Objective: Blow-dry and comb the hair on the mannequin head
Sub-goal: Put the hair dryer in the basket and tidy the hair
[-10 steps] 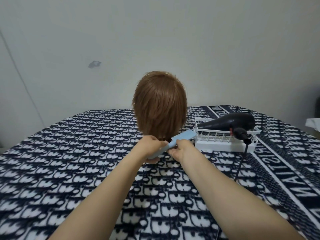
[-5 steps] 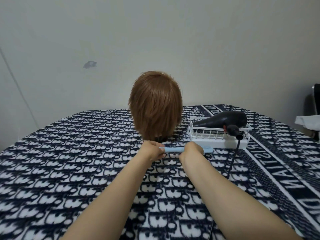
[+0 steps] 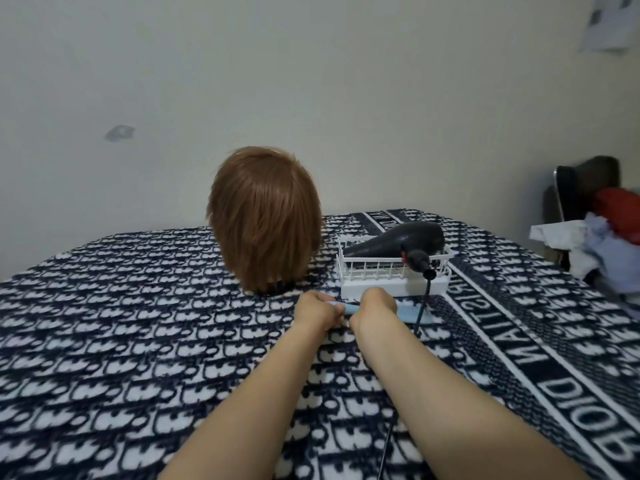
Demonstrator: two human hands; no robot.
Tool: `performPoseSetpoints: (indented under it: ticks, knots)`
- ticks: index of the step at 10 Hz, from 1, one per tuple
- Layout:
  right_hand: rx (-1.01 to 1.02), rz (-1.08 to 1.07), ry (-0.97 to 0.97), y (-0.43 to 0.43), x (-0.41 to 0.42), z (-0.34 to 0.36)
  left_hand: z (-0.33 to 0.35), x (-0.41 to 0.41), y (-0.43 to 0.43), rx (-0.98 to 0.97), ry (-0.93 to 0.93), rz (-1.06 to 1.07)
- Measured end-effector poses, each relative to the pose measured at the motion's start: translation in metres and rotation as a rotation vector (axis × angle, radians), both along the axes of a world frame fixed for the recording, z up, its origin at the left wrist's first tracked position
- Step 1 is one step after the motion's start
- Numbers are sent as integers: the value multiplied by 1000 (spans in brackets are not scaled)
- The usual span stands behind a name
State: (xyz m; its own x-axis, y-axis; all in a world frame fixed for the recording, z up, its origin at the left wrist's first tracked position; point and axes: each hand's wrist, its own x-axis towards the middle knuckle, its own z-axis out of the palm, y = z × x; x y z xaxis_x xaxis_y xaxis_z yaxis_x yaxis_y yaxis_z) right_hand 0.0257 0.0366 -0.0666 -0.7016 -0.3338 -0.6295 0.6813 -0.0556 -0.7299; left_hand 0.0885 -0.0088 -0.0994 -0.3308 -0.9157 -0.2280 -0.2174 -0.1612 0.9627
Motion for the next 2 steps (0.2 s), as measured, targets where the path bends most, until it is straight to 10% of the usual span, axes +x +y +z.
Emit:
performPoseSetpoints:
  ticks: [2]
  knots:
    - [-76,77,44,2,-2,-3,1,1,-2,-50,-85,-40]
